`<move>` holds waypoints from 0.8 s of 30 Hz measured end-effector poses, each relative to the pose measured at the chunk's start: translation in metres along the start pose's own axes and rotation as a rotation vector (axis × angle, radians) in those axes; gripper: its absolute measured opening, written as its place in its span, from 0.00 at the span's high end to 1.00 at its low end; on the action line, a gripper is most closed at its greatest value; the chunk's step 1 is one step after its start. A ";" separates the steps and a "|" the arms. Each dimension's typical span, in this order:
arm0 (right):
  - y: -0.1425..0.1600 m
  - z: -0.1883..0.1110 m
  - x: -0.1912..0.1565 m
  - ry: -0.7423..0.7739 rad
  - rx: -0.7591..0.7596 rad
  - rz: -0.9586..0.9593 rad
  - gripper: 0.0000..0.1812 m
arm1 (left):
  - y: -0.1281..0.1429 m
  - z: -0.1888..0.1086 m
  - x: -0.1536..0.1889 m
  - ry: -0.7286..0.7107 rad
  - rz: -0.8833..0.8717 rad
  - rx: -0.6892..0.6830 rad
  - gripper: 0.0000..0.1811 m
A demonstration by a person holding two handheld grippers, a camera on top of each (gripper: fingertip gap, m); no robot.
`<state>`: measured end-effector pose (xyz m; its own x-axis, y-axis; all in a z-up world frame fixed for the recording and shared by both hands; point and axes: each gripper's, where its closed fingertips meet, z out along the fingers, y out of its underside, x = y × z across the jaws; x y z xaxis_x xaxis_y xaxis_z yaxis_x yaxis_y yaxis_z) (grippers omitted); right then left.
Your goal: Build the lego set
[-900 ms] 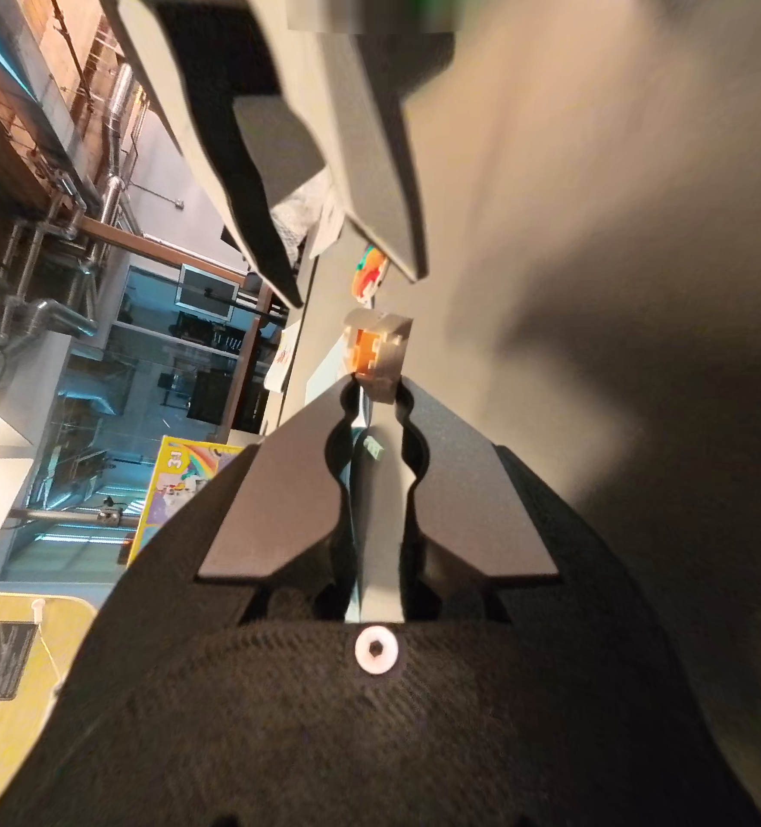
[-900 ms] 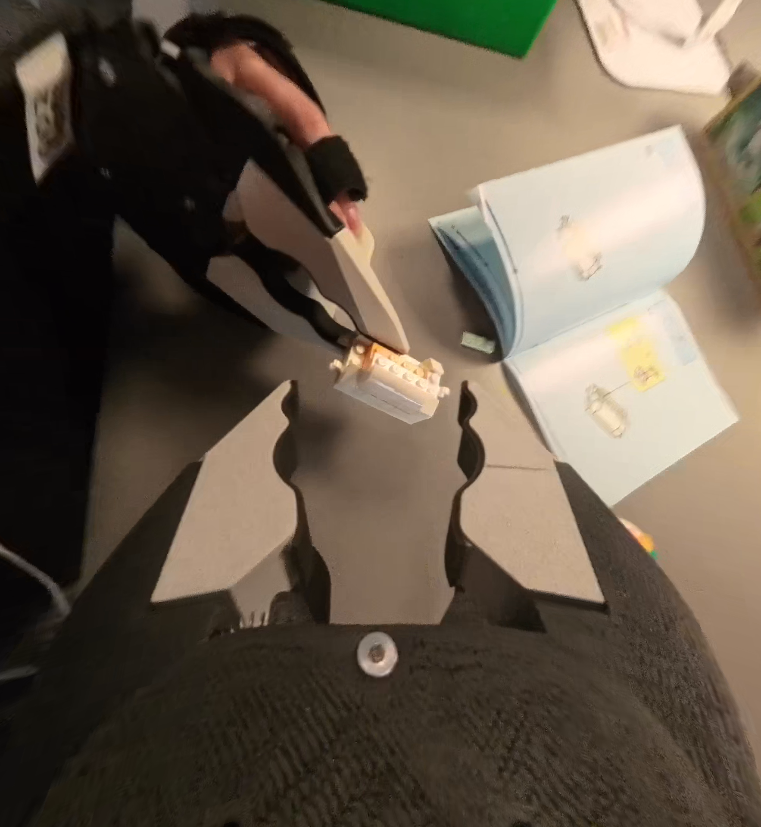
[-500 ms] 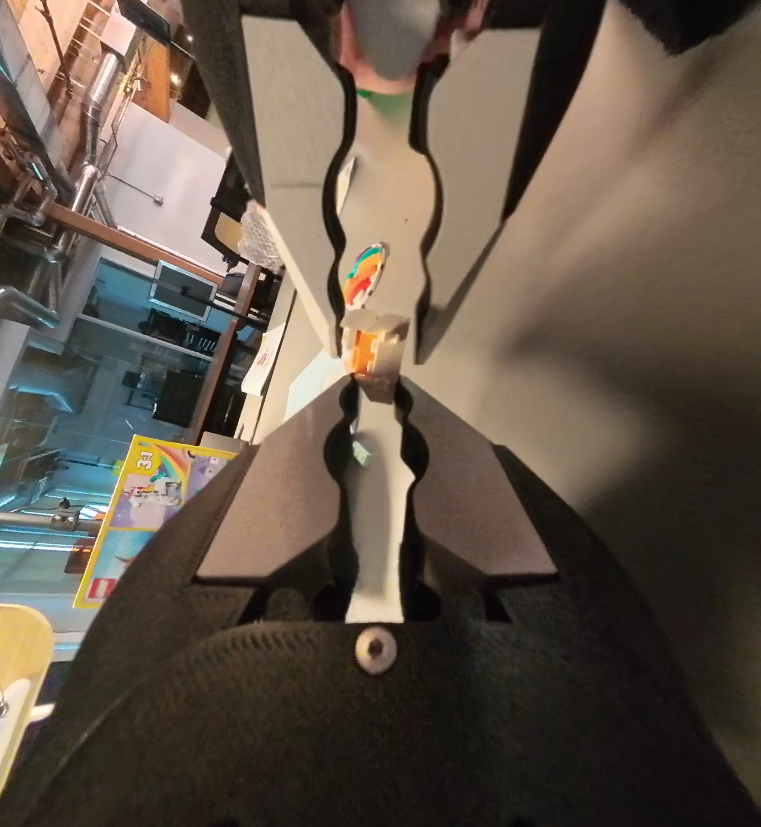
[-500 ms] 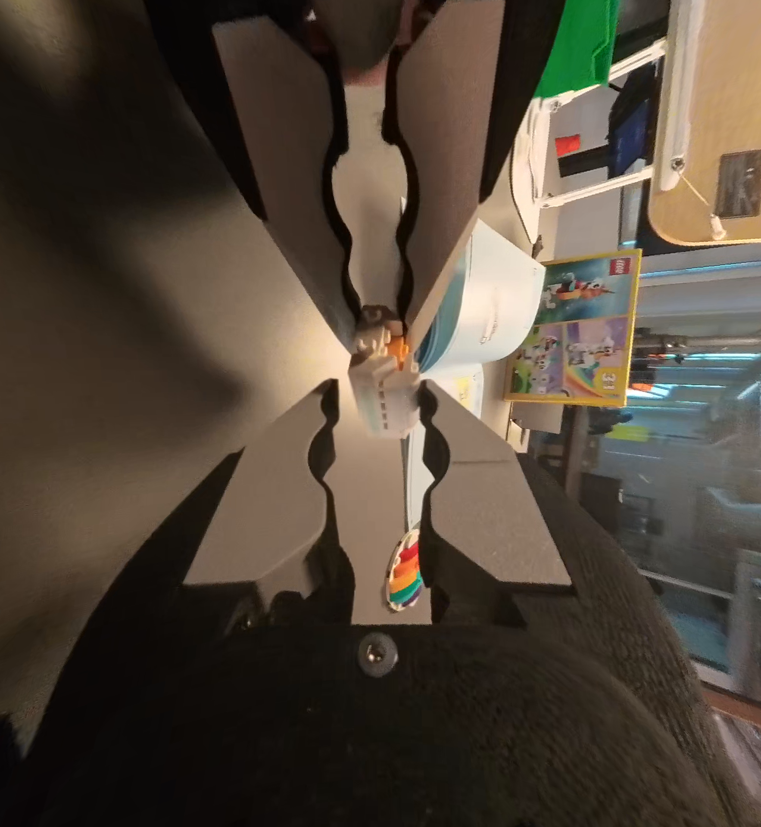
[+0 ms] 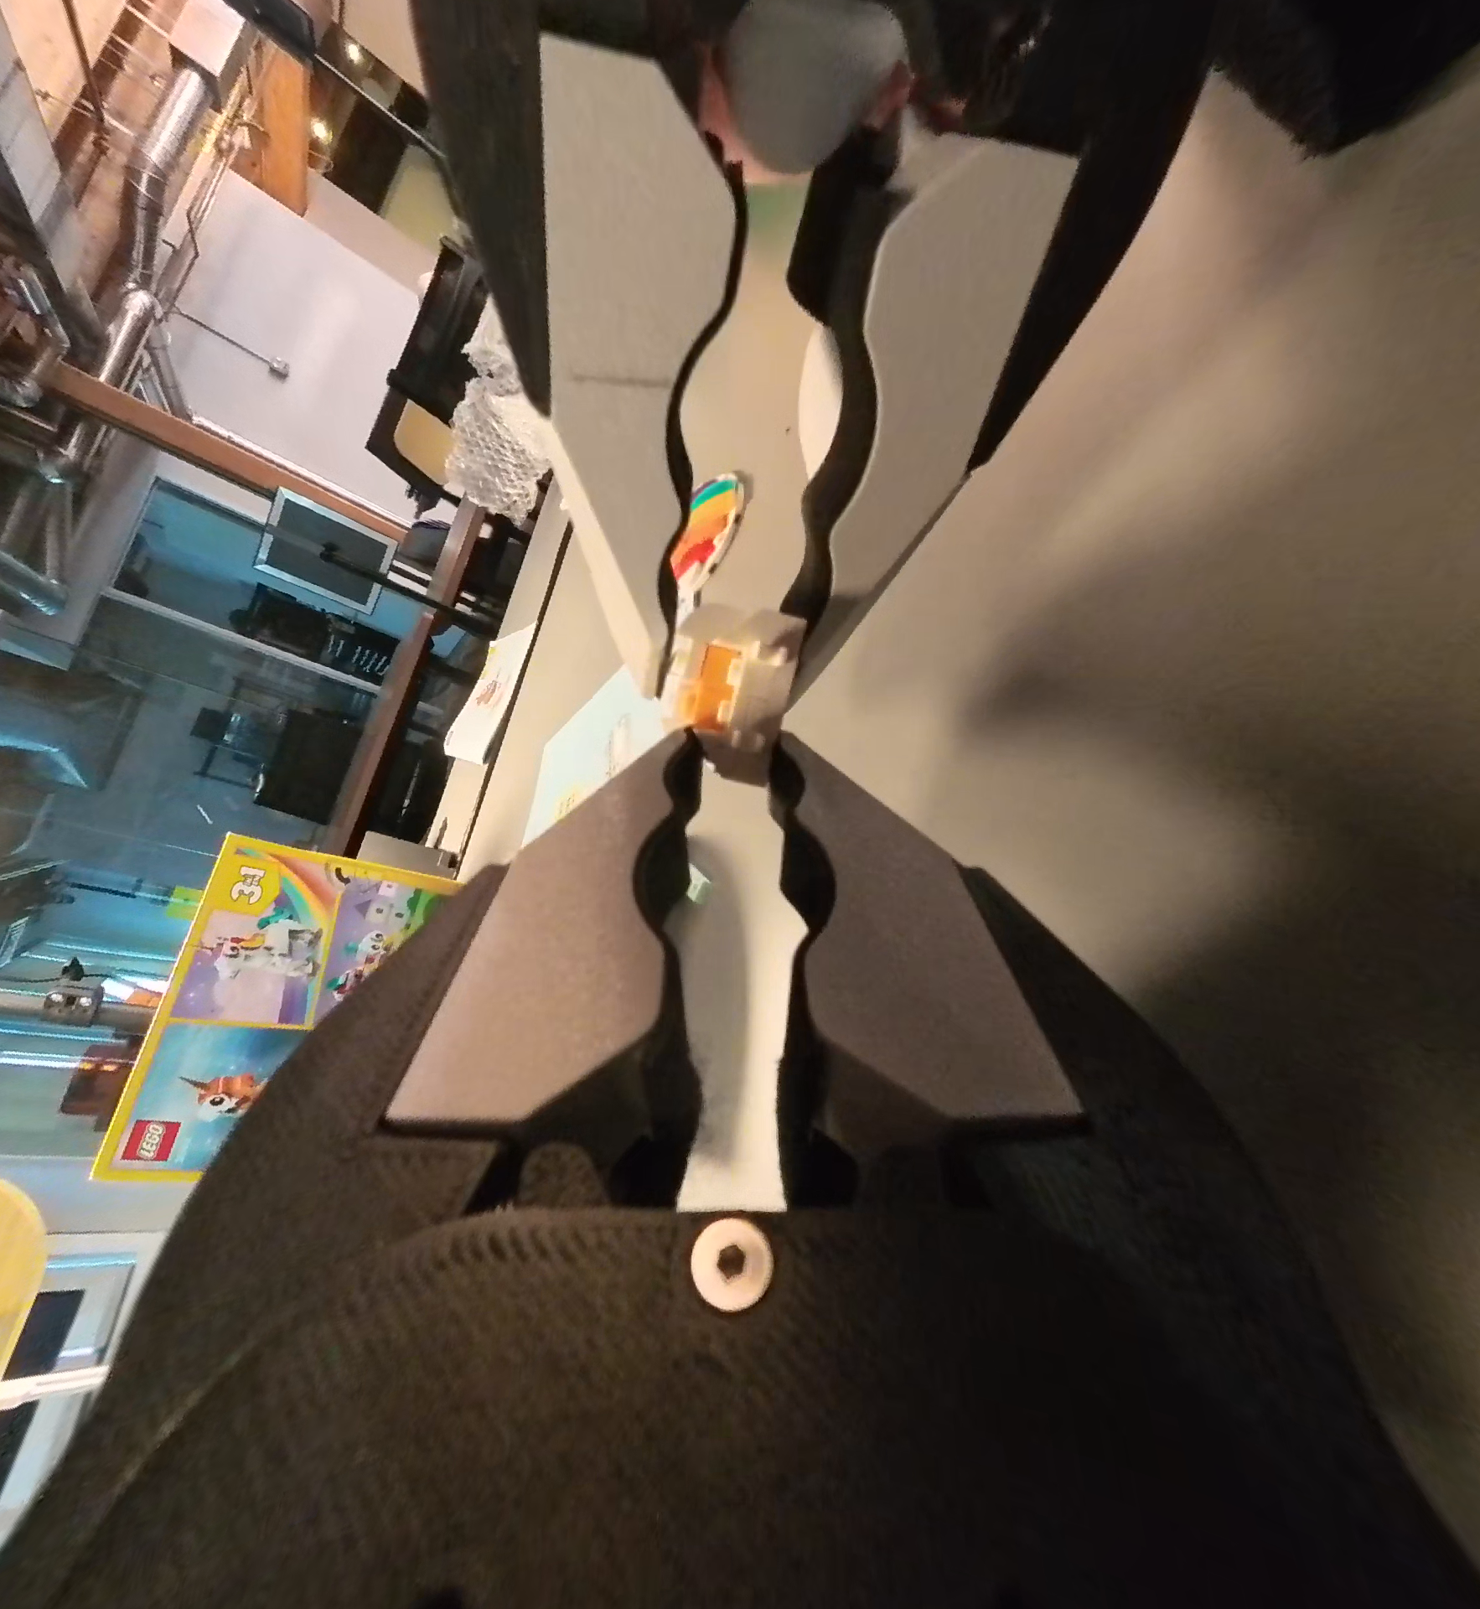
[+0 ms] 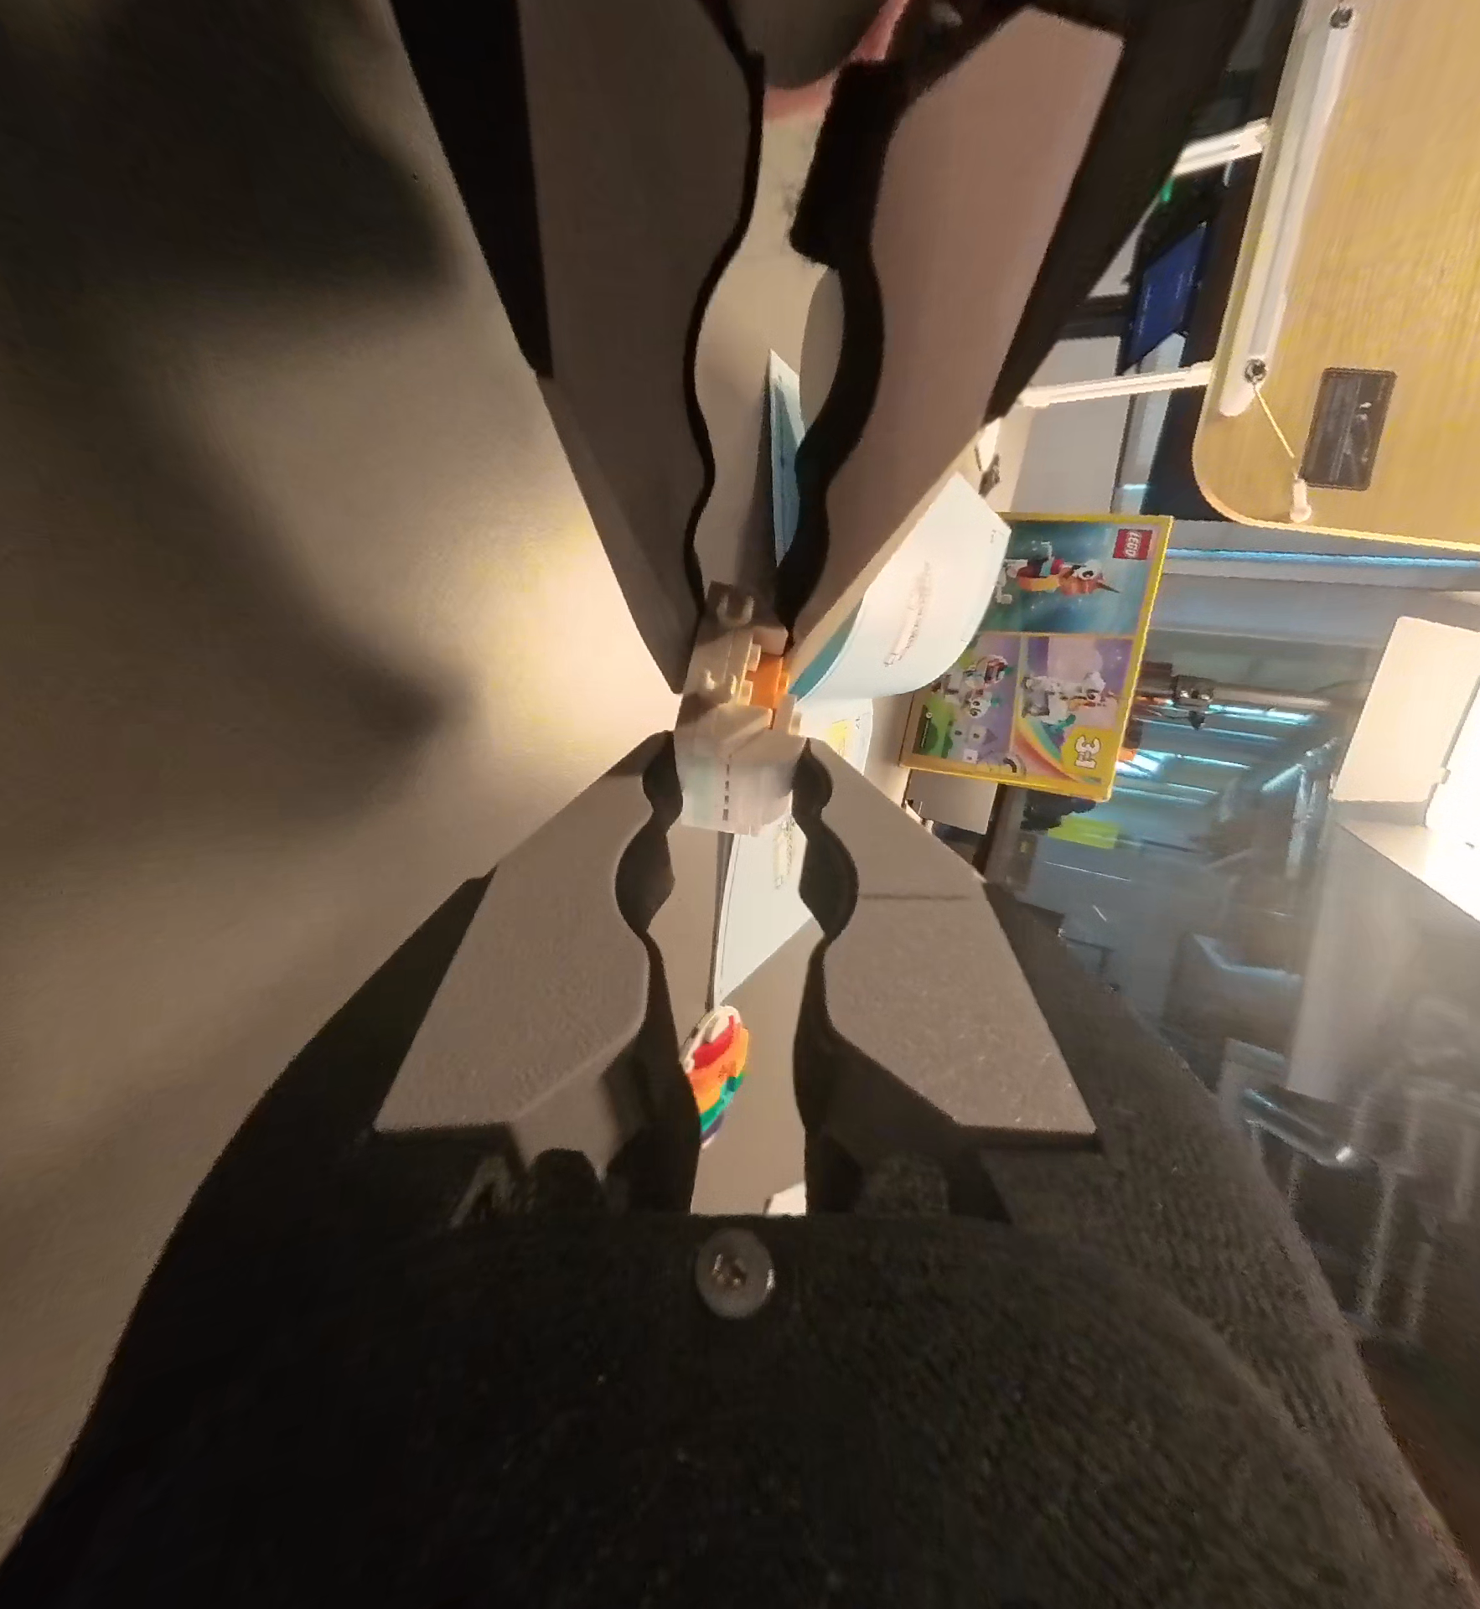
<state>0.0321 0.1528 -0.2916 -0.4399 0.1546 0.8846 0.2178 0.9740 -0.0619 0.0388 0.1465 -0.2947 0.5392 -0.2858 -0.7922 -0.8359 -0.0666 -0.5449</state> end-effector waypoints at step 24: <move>-0.002 -0.004 -0.009 -0.209 0.141 0.348 0.83 | -0.017 -0.001 0.003 0.059 -0.117 0.089 0.89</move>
<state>0.0394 0.1483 -0.2978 -0.5316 0.4942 0.6879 0.2700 0.8686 -0.4154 0.0541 0.1456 -0.2874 0.6234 -0.3370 -0.7056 -0.7536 -0.0184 -0.6570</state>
